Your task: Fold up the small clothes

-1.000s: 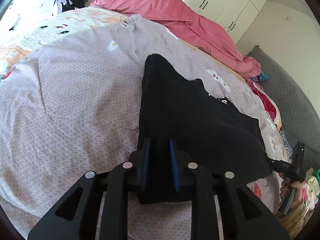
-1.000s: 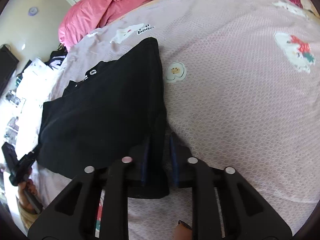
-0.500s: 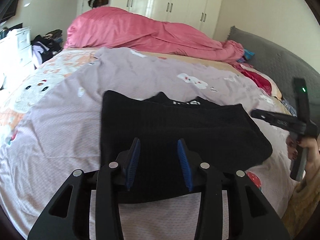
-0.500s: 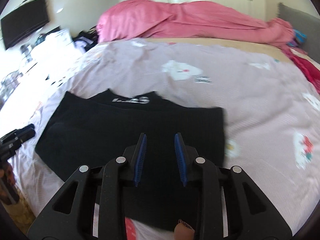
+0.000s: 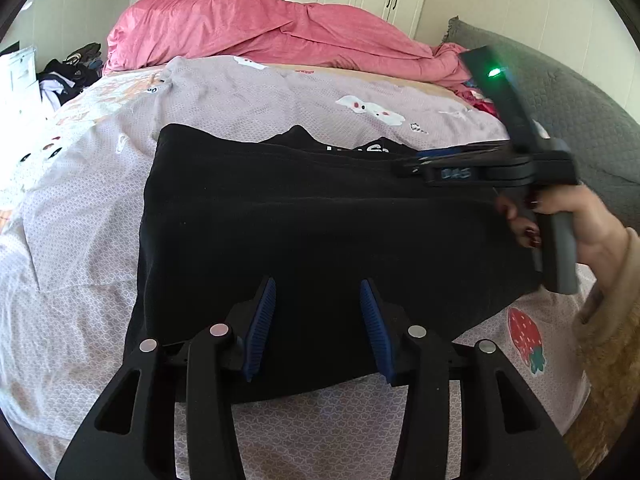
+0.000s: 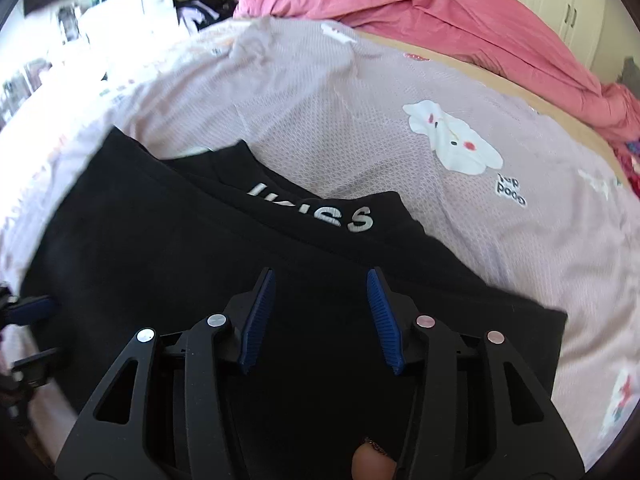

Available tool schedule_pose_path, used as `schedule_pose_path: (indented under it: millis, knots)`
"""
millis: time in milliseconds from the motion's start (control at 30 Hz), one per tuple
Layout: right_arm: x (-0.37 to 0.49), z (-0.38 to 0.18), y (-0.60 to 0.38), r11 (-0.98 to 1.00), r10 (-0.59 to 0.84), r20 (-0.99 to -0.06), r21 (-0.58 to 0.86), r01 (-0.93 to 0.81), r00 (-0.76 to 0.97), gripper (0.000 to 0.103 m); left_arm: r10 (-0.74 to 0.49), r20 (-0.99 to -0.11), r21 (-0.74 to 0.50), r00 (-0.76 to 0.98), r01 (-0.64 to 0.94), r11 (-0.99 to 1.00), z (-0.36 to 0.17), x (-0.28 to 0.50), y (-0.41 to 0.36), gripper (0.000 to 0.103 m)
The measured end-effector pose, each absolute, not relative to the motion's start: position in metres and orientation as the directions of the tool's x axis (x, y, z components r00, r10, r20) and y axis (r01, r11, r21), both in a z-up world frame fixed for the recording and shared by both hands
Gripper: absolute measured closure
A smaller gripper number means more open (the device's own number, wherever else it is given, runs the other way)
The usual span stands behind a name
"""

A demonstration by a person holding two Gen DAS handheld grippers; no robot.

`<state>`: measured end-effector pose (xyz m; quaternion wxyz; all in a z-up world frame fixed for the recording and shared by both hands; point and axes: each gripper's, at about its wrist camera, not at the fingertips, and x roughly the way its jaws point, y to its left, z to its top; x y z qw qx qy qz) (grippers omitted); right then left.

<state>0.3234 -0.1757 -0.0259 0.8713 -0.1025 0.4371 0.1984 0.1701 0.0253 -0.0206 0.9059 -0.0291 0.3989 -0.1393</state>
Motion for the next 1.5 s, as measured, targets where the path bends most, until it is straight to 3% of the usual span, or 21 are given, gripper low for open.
schedule_pose_path:
  millis: [133,200,267,667,767,867,933,1133,1167,1233,1300,1433,1500]
  knots:
    - [0.335,-0.040,-0.171,0.880,0.259,-0.823,-0.015,-0.475,0.505,0.069,-0.295,-0.707,-0.193,0.643,0.226,0.955,-0.021,0.171,0.028,0.060]
    - [0.335,-0.043,-0.168,0.862,0.287,-0.822,-0.002,-0.506,0.492,0.090,-0.300,-0.704,-0.199,0.643,0.226,0.953,-0.021,0.171,0.028,0.060]
    - [0.332,-0.044,-0.164,0.856,0.279,-0.819,-0.024,-0.516,0.502,0.099,-0.304,-0.702,-0.206,0.643,0.226,0.952,-0.022,0.171,0.029,0.060]
    - [0.353,-0.034,-0.172,0.898,0.266,-0.787,-0.006,-0.439,0.557,0.100,-0.308,-0.701,-0.215,0.644,0.221,0.951,-0.023,0.174,0.029,0.060]
    - [0.352,-0.033,-0.174,0.911,0.245,-0.780,-0.019,-0.413,0.576,0.089,-0.312,-0.699,-0.223,0.643,0.217,0.950,-0.021,0.175,0.031,0.058]
    - [0.348,-0.026,-0.185,0.926,0.248,-0.760,0.005,-0.377,0.600,0.084,-0.309,-0.696,-0.226,0.649,0.210,0.951,-0.016,0.176,0.035,0.047]
    - [0.343,-0.020,-0.194,0.936,0.244,-0.750,0.017,-0.350,0.614,0.080,-0.299,-0.694,-0.218,0.655,0.204,0.954,-0.013,0.176,0.037,0.047]
    - [0.313,0.001,-0.211,0.941,0.280,-0.704,0.065,-0.332,0.653,0.044,-0.272,-0.681,-0.211,0.680,0.173,0.962,0.000,0.178,0.050,0.037]
    - [0.308,0.005,-0.213,0.942,0.284,-0.696,0.073,-0.328,0.659,0.034,-0.265,-0.680,-0.209,0.684,0.166,0.964,0.002,0.179,0.053,0.034]
    - [0.294,0.012,-0.215,0.938,0.304,-0.679,0.092,-0.334,0.669,0.032,-0.249,-0.677,-0.199,0.693,0.154,0.968,0.007,0.179,0.057,0.028]
    - [0.279,0.016,-0.215,0.936,0.313,-0.668,0.097,-0.338,0.676,0.019,-0.236,-0.677,-0.190,0.697,0.144,0.971,0.010,0.180,0.060,0.022]
    - [0.252,0.024,-0.210,0.925,0.349,-0.641,0.118,-0.361,0.684,0.015,-0.198,-0.678,-0.165,0.708,0.116,0.979,0.017,0.184,0.069,0.010]
    - [0.237,0.027,-0.204,0.916,0.368,-0.630,0.118,-0.384,0.683,0.012,-0.179,-0.680,-0.153,0.711,0.101,0.983,0.020,0.186,0.073,0.008]
